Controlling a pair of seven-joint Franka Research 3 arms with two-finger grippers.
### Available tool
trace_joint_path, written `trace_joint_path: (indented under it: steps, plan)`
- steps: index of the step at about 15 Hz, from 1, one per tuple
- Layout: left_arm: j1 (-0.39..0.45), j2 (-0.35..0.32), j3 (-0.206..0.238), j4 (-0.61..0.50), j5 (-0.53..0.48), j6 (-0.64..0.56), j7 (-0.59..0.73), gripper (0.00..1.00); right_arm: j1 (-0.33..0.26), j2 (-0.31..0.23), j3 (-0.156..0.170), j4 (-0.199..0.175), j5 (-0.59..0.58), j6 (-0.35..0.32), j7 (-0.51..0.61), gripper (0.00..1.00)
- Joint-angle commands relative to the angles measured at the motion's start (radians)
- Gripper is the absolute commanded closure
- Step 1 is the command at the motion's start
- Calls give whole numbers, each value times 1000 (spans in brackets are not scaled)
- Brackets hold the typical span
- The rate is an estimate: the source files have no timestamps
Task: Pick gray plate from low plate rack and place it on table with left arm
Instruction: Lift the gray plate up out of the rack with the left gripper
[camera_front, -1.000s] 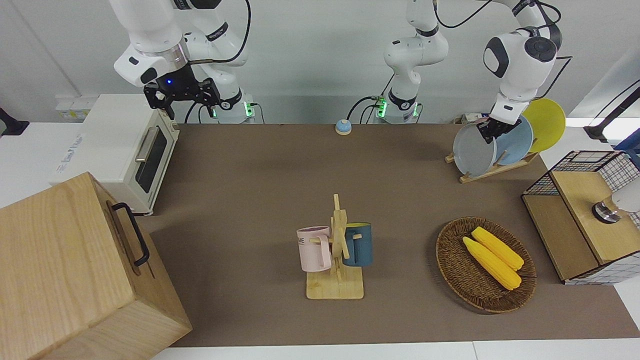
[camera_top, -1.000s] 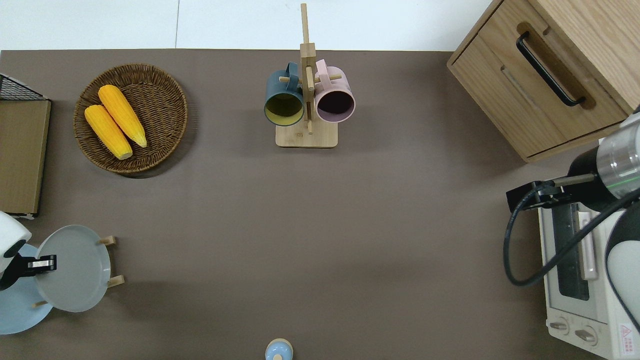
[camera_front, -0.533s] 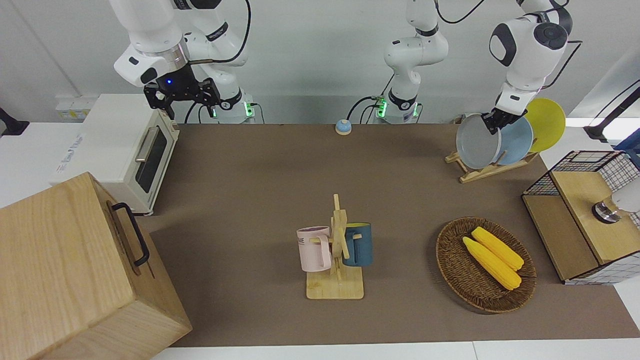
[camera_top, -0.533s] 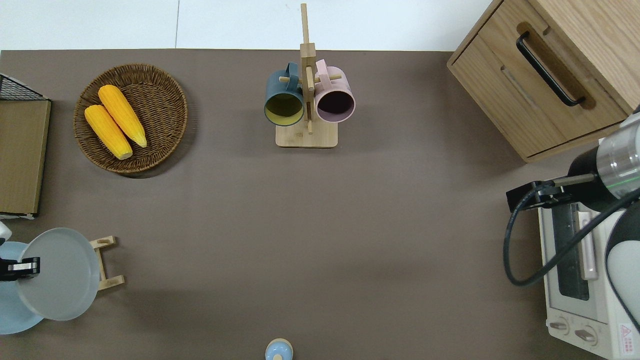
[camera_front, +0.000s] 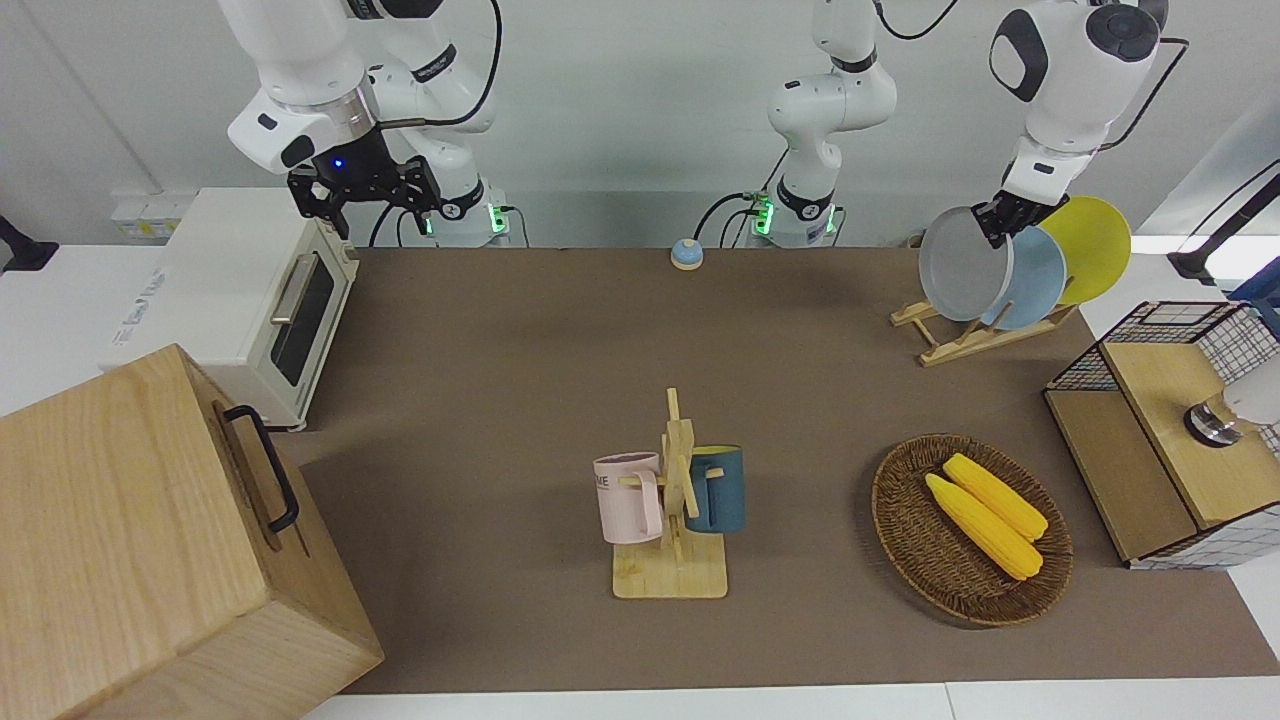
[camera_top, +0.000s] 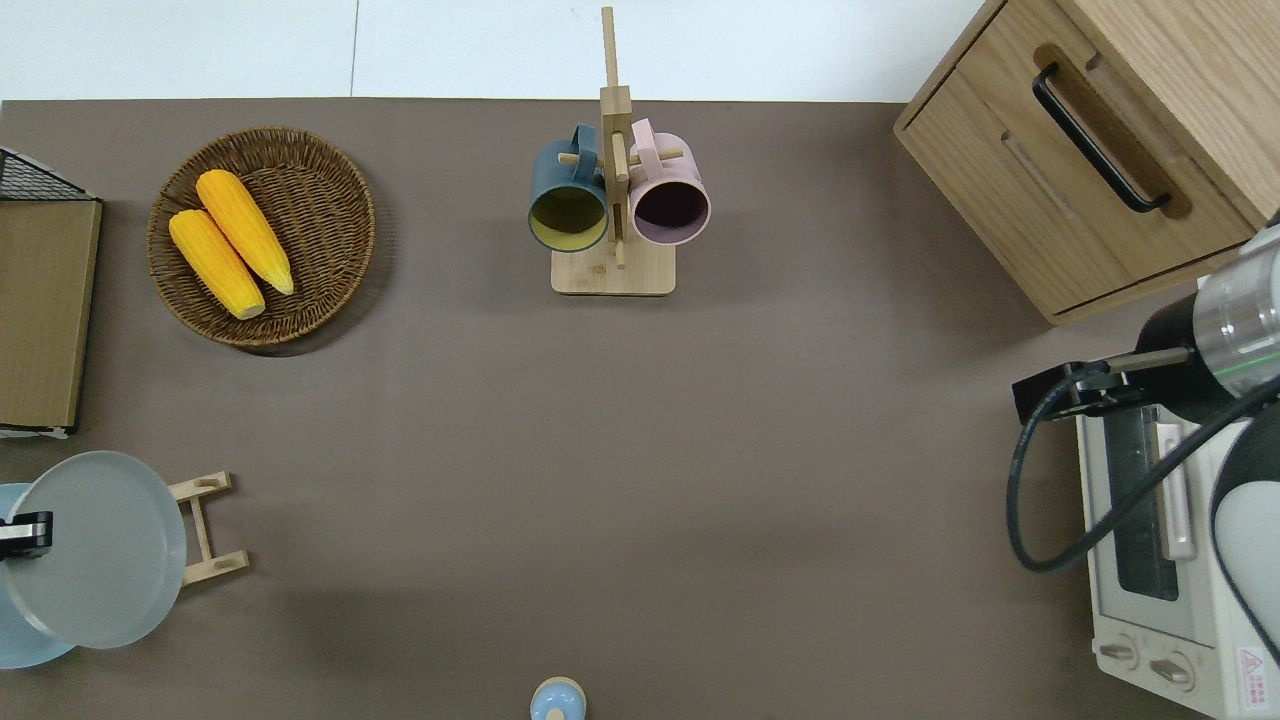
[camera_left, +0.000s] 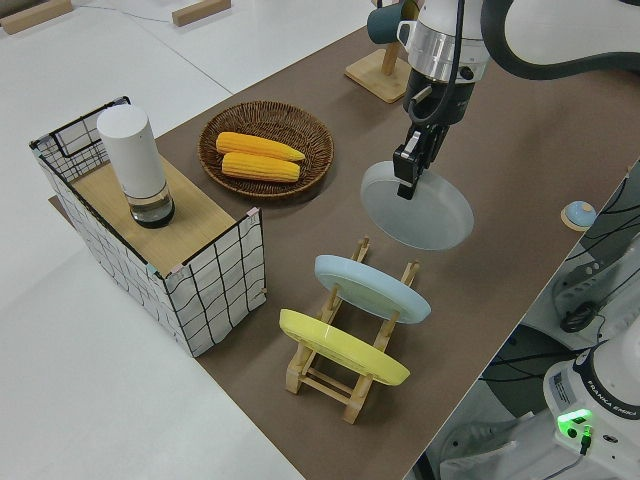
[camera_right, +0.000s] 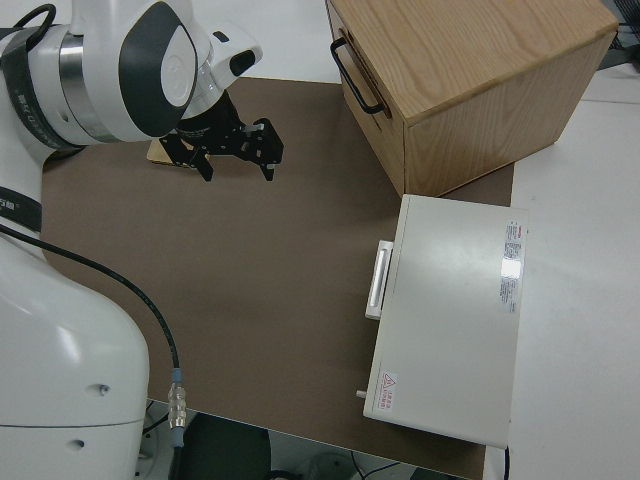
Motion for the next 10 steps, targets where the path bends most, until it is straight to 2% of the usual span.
trace_joint_path:
  steps: [1, 4, 7, 9, 10]
  plan:
    - [-36, 8, 2, 13, -122, -15, 22, 948, -25, -2, 20, 7, -6, -12, 12, 17]
    - [-67, 31, 0, 7, -234, -12, 42, 948, -25, -2, 22, 8, -6, -12, 12, 17]
    - [-105, 45, 2, -7, -365, -9, 121, 948, -25, -2, 22, 8, -6, -12, 12, 17]
    - [-177, 57, 27, -18, -426, -3, 154, 944, -25, -2, 22, 8, -6, -12, 12, 17]
    - [-223, 65, 56, -27, -455, 10, 155, 944, -25, -2, 20, 8, -6, -14, 12, 17]
